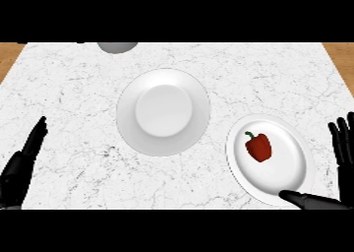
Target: Pick the bell pepper from the plate and place it in the plate
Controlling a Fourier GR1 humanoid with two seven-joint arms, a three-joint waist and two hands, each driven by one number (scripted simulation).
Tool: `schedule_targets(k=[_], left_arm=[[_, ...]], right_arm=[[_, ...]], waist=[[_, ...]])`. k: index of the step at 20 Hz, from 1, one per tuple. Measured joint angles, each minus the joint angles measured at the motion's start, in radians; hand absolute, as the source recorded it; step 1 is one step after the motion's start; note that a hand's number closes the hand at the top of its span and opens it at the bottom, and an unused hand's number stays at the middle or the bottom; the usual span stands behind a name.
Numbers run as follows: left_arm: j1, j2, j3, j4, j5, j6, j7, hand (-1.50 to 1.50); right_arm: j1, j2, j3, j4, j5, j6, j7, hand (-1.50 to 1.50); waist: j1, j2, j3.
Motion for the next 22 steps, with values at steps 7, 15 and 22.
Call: schedule_targets(k=[7,15,22], left_arm=[[-0.011,-0.001,0.009,0.006,-0.006,-0.021,-0.006,0.0],[-0.003,-0.019,0.012,-0.015,-0.03,-0.035,0.002,0.0],[-0.009,-0.03,0.03,-0.034,-0.049,-0.049,0.031,0.0]], right_arm=[[-0.018,-0.203,0.0,-0.054,0.101,0.064,0.28,-1.5],[-0.177,-0.307,0.023,0.04,0.124,0.193,0.529,-1.5],[-0.316,-0.32,0.093,0.201,0.178,0.325,0.6,-1.5]], waist=[[0.012,0.003,-0.001],[0.022,0.004,0.001],[0.024,0.004,0.001]])
